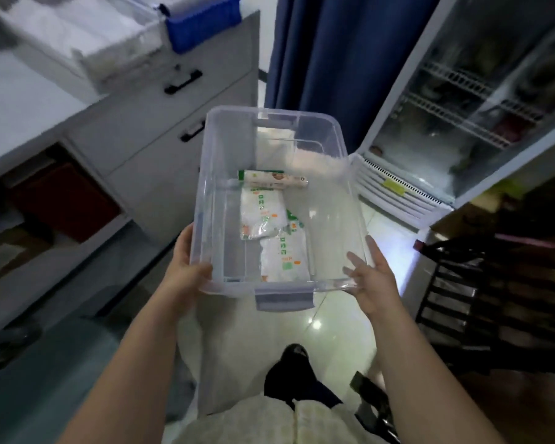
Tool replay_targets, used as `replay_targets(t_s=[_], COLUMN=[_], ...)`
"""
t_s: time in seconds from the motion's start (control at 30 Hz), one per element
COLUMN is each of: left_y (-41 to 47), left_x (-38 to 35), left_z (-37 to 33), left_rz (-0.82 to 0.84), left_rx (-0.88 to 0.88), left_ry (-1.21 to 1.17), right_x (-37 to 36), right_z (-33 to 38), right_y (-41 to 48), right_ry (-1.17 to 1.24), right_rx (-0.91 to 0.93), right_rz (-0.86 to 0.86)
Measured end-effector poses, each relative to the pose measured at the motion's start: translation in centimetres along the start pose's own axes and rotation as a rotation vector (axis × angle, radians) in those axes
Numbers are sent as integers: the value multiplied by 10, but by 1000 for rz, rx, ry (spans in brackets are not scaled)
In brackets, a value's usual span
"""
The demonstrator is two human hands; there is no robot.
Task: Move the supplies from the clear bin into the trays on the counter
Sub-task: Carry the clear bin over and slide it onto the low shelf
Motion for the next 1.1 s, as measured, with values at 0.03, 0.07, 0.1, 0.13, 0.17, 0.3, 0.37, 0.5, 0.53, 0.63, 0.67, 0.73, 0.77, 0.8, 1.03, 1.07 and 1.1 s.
replay_targets(t_s=[0.03,0.07,0.1,0.13,0.17,0.3,0.37,0.5,0.53,0.63,0.67,0.73,0.77,0.8,1.03,1.07,1.1], left_y=[10,20,32,44,58,125,165,257,283,364,391,440,462,483,626,648,669], left_x=[-28,-54,-76,-95,-111,-156,-171,-195,-200,-213,-216,-219,-222,-225,-238,-236,-233], left_z=[-17,-34,-49,-63,-76,-123,-149,-203,-216,-261,-276,-306,-321,-335,-410,-416,-421], left_rz=[15,23,25,25,25,3,-20,-40,-40,-26,-25,-24,-14,-9,-116,-149,-186], left_rx=[-17,-26,-28,-25,-24,-48,-65,-110,-115,-111,-101,-90,-102,-122,-189,-188,-186], left_ry=[-3,-10,-16,-19,-17,17,10,-1,-9,-36,-48,-75,-78,-75,-62,-67,-79], right_x=[9,16,21,24,26,13,-3,-51,-66,-117,-134,-168,-184,-199,-297,-314,-333], right_z=[24,48,72,96,119,205,243,306,320,369,386,422,440,457,552,565,578], right_y=[14,27,41,54,67,118,148,222,243,305,325,363,380,396,523,545,566], right_ry=[20,40,57,67,71,92,100,69,64,70,71,67,64,66,83,56,24], right_rx=[13,26,39,52,66,160,212,269,277,288,281,287,299,308,273,275,276], right_rz=[-19,-39,-55,-66,-74,-29,16,53,56,46,28,26,35,41,147,179,214])
Point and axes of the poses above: each hand's wrist, its own y-axis towards the middle knuckle, its own x-axis out of the back of the hand, z = x × y, the point moved 6 cm from there along y, towards the middle knuckle, and after that the axes turned 3 degrees about -z, right-handed, at the moved point
